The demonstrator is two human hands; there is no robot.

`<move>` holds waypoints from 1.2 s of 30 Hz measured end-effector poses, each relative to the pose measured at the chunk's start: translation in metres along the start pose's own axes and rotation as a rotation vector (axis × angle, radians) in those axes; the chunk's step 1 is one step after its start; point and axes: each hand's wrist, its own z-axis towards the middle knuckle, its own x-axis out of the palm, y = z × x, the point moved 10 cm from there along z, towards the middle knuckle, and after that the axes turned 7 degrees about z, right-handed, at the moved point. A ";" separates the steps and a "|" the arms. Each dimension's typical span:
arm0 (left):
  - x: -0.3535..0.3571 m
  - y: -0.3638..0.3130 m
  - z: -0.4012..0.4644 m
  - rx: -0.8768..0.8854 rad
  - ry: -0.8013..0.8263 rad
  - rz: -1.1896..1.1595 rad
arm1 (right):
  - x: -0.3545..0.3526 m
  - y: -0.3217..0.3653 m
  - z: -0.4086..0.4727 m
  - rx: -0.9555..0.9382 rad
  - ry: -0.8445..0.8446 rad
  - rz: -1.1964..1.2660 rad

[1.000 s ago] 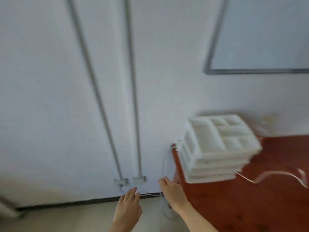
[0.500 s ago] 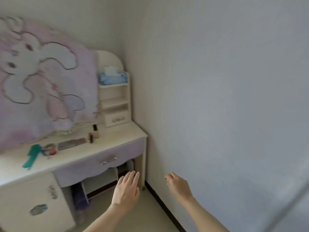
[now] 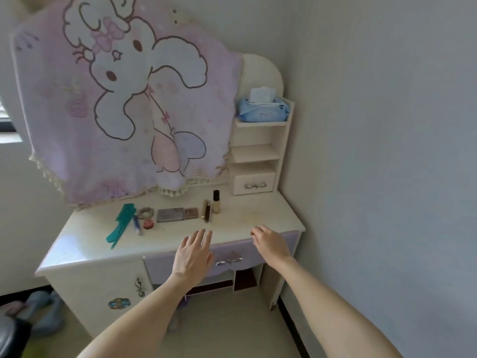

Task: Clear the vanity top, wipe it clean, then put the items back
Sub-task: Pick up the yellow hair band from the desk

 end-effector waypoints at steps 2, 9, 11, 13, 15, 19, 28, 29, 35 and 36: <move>0.015 0.014 0.029 -0.042 0.000 0.005 | 0.017 -0.013 0.039 -0.021 0.034 0.005; 0.065 0.035 0.130 -0.134 0.027 -0.015 | 0.056 -0.059 0.171 -0.087 0.092 0.036; 0.080 0.038 0.151 -0.156 0.040 -0.030 | 0.066 -0.070 0.200 -0.089 0.107 0.058; 0.098 0.041 0.166 -0.172 0.061 -0.029 | 0.082 -0.079 0.223 -0.082 0.132 0.075; 0.119 0.042 0.179 -0.159 0.089 -0.046 | 0.100 -0.087 0.239 -0.075 0.166 0.081; 0.168 0.035 0.199 -0.125 0.224 -0.130 | 0.146 -0.104 0.255 -0.060 0.255 0.082; 0.255 0.015 0.209 -0.033 0.437 -0.176 | 0.178 -0.117 0.292 -0.009 0.101 0.169; 0.261 0.014 0.206 -0.032 0.449 -0.210 | 0.182 -0.114 0.292 -0.027 0.088 0.173; 0.268 0.007 0.202 0.017 0.339 -0.234 | 0.224 -0.098 0.252 -0.178 0.178 0.164; 0.271 0.009 0.202 0.002 0.356 -0.247 | 0.230 -0.098 0.243 -0.186 0.200 0.170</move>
